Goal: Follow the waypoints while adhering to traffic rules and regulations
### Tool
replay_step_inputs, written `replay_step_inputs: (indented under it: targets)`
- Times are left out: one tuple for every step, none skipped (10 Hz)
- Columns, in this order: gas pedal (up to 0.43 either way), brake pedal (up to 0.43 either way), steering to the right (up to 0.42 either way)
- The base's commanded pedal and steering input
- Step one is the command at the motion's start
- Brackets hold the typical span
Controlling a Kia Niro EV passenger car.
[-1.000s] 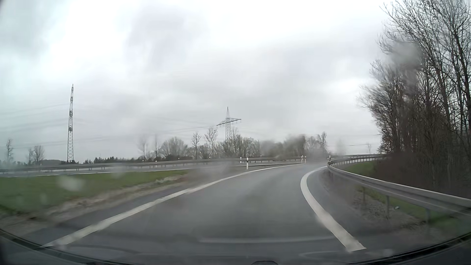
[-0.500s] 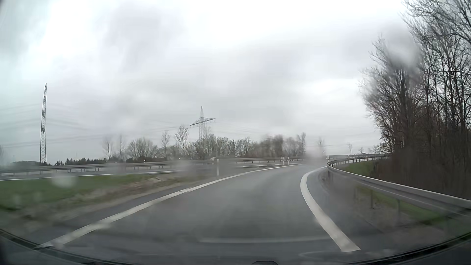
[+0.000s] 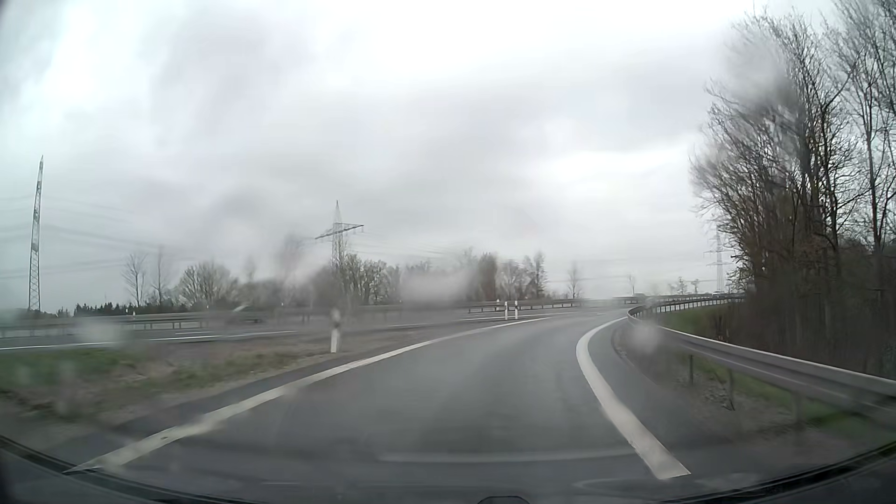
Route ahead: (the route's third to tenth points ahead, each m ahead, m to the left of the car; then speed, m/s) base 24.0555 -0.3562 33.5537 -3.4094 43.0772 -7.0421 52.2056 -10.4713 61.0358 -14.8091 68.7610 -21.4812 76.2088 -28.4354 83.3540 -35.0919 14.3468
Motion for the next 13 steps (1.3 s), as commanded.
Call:
replay_step_inputs:
  targets:
    - [0.240, 0.000, 0.062]
    - [0.240, 0.000, 0.066]
    - [0.240, 0.000, 0.067]
    - [0.248, 0.000, 0.067]
    - [0.260, 0.000, 0.067]
    - [0.260, 0.000, 0.067]
    - [0.260, 0.000, 0.067]
    - [0.260, 0.000, 0.067]
    - [0.260, 0.000, 0.072]
    - [0.260, 0.000, 0.075]
    - [0.260, 0.000, 0.075]
    - [0.260, 0.000, 0.074]
    - [0.260, 0.000, 0.074]
